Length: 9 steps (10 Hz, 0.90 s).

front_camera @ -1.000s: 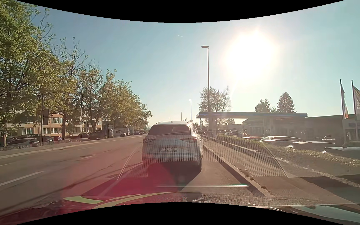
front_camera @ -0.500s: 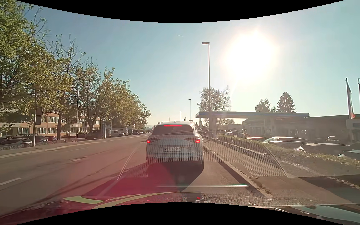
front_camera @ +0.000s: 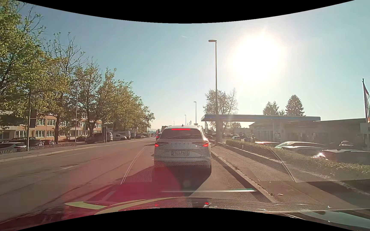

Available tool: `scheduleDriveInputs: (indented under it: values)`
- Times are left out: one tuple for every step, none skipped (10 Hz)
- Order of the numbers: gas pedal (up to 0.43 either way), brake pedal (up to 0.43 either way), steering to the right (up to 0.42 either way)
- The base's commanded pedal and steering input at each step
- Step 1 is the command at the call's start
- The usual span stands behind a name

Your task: Follow the waypoints while adhering to traffic rules and regulations

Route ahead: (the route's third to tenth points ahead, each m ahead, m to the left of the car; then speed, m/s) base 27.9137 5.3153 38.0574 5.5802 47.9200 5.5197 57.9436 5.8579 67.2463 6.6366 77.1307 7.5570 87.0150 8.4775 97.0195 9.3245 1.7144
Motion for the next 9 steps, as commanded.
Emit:
scheduleDriveInputs:
  values:
    - [0.0, 0.024, 0.009]
    - [0.0, 0.03, 0.009]
    - [0.0, 0.03, 0.009]
    - [0.0, 0.037, 0.008]
    - [0.0, 0.03, 0.008]
    - [0.0, 0.03, 0.008]
    - [0.0, 0.037, 0.009]
    - [0.0, 0.03, 0.008]
    - [0.0, 0.03, 0.008]
